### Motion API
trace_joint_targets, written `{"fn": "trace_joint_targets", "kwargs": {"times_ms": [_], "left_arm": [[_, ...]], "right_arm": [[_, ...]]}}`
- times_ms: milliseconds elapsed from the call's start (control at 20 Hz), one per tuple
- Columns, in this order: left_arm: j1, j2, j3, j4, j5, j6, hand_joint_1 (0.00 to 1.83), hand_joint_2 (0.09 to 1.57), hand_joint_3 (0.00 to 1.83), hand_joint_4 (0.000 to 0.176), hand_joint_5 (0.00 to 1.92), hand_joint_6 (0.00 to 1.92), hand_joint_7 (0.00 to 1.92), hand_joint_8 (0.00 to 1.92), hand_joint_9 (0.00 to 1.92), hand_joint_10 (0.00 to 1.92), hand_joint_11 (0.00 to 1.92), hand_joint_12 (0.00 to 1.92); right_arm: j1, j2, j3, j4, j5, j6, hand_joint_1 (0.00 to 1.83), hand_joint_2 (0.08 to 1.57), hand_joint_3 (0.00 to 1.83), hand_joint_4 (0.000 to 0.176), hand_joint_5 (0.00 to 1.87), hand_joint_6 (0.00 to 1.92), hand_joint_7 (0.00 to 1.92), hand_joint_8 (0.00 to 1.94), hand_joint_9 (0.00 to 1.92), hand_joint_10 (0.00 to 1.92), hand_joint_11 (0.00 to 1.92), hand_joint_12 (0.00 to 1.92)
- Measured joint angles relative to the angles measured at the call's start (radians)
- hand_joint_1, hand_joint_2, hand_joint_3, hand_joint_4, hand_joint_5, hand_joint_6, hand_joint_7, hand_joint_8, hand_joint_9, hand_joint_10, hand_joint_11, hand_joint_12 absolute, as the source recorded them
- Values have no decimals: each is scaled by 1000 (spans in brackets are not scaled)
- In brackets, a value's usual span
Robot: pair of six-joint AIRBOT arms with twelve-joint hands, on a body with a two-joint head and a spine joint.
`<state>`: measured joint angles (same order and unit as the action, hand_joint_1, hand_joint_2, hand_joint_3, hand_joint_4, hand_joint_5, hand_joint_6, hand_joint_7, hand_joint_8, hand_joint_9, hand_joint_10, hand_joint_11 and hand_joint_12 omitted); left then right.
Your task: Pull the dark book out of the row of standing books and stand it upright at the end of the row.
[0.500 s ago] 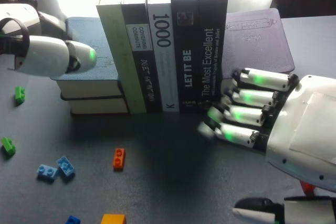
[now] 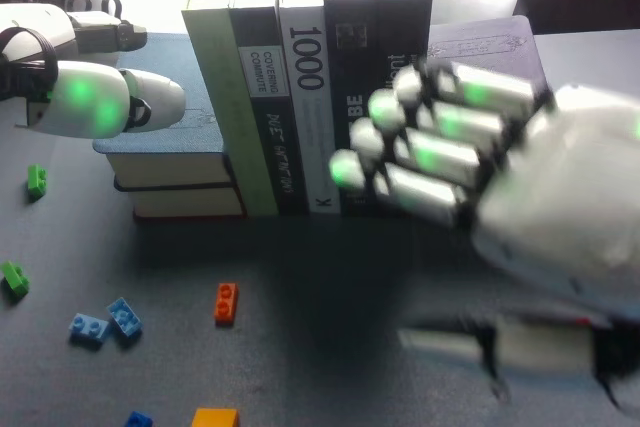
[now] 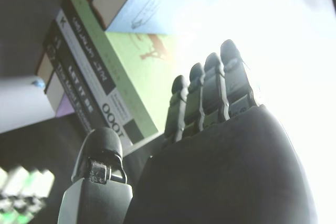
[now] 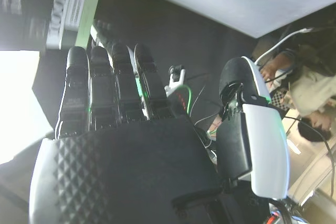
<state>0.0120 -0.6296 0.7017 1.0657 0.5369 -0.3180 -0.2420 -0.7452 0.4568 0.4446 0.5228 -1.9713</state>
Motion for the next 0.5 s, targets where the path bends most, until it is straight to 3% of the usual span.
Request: {"fn": "trace_joint_targets", "kwargs": {"times_ms": [150,200,250,300,450,500], "left_arm": [[0,0,0,0,5,0,0,1309,3,29,80,3,68,0,46,0,0,177],[0,0,0,0,5,0,0,1312,3,28,85,3,68,0,43,0,0,129],[0,0,0,-1,-2,0,0,1313,2,26,103,5,84,1,61,4,0,213],[0,0,0,0,-3,0,0,1302,0,38,91,3,85,0,66,4,0,251],[0,0,0,0,2,0,0,1302,0,32,95,1,88,0,75,5,0,293],[0,0,0,0,2,0,0,1300,0,37,95,1,90,1,79,5,0,275]], "right_arm": [[28,-41,6,69,96,-84,0,1159,0,18,400,36,151,0,115,1,0,454],[35,-61,6,70,126,-103,0,1158,0,14,468,36,155,0,111,0,0,436],[36,-72,4,66,152,-120,0,1159,0,2,544,40,164,1,113,1,0,456],[36,-80,4,66,169,-128,0,1156,0,0,606,34,186,1,118,1,0,446],[39,-116,5,79,257,-150,0,1160,1,0,738,32,206,1,97,0,0,351],[39,-136,8,81,292,-159,0,1158,0,0,762,26,218,2,98,0,0,323]]}}
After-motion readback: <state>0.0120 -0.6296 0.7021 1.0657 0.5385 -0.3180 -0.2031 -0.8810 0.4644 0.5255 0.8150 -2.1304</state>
